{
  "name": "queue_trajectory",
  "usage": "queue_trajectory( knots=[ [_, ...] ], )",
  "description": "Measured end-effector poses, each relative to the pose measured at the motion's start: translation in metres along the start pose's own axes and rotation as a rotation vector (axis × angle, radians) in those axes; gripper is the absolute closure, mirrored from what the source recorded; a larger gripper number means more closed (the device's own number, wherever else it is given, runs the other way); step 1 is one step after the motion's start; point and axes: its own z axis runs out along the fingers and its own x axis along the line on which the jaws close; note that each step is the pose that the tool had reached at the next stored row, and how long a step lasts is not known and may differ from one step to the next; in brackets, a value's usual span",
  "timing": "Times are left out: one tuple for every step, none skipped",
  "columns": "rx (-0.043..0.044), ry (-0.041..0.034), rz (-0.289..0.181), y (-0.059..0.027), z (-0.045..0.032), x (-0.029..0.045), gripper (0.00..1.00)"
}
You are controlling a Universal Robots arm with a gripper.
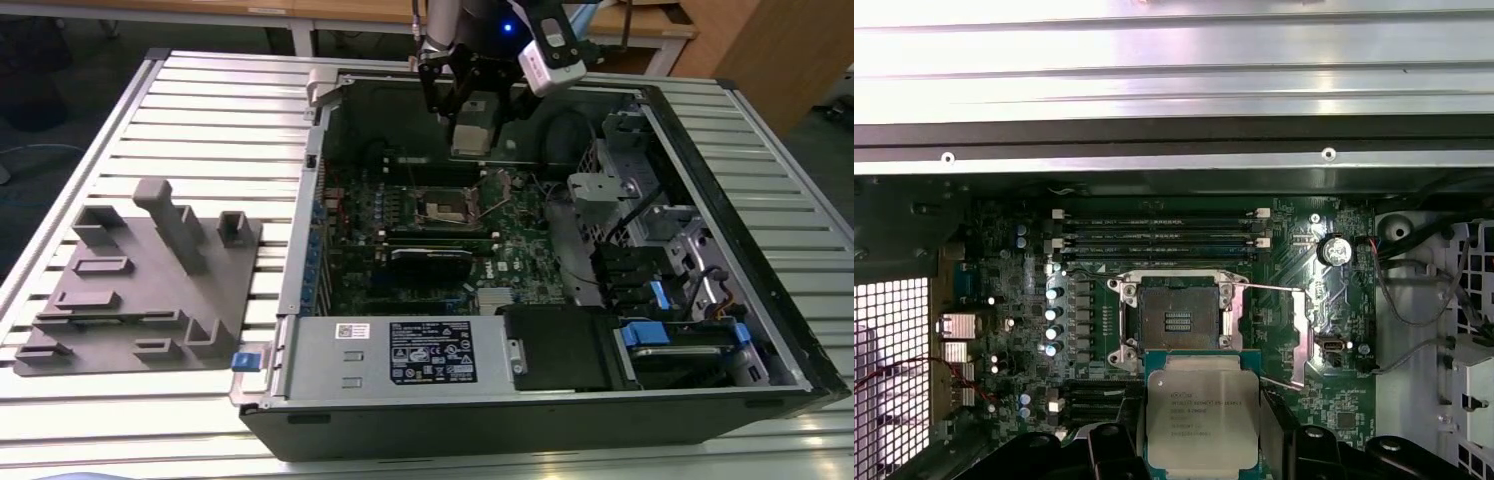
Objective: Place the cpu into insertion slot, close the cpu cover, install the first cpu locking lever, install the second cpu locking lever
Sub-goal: 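Place the cpu into insertion slot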
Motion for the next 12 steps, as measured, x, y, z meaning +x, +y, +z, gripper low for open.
queue_trajectory(
  knots=[
    [0.0000, 0.0000, 0.000, 0.0000, 0.0000, 0.0000, 0.46],
    [-0.0001, -0.0001, 0.000, 0.0000, 0.0003, 0.0000, 0.46],
    [-0.0004, -0.0002, 0.000, 0.0000, 0.0008, 0.0000, 0.46],
    [-0.0002, -0.0002, 0.000, 0.0000, 0.0013, 0.0000, 0.46],
    [-0.0001, -0.0001, 0.000, -0.0001, 0.0018, 0.0000, 0.46],
    [-0.0001, 0.0000, 0.000, 0.0000, 0.0026, -0.0001, 0.46],
    [0.0000, 0.0000, 0.000, -0.0001, 0.0034, -0.0001, 0.46],
    [0.0000, 0.0000, 0.000, -0.0001, 0.0042, -0.0001, 0.46],
    [0.0000, 0.0000, 0.000, -0.0001, 0.0050, -0.0001, 0.46],
    [0.0000, 0.0000, 0.000, -0.0001, 0.0058, -0.0001, 0.46],
    [0.0000, 0.0000, 0.000, -0.0002, 0.0065, -0.0001, 0.46],
    [0.0000, 0.0000, 0.000, -0.0002, 0.0072, -0.0001, 0.46]
  ],
)
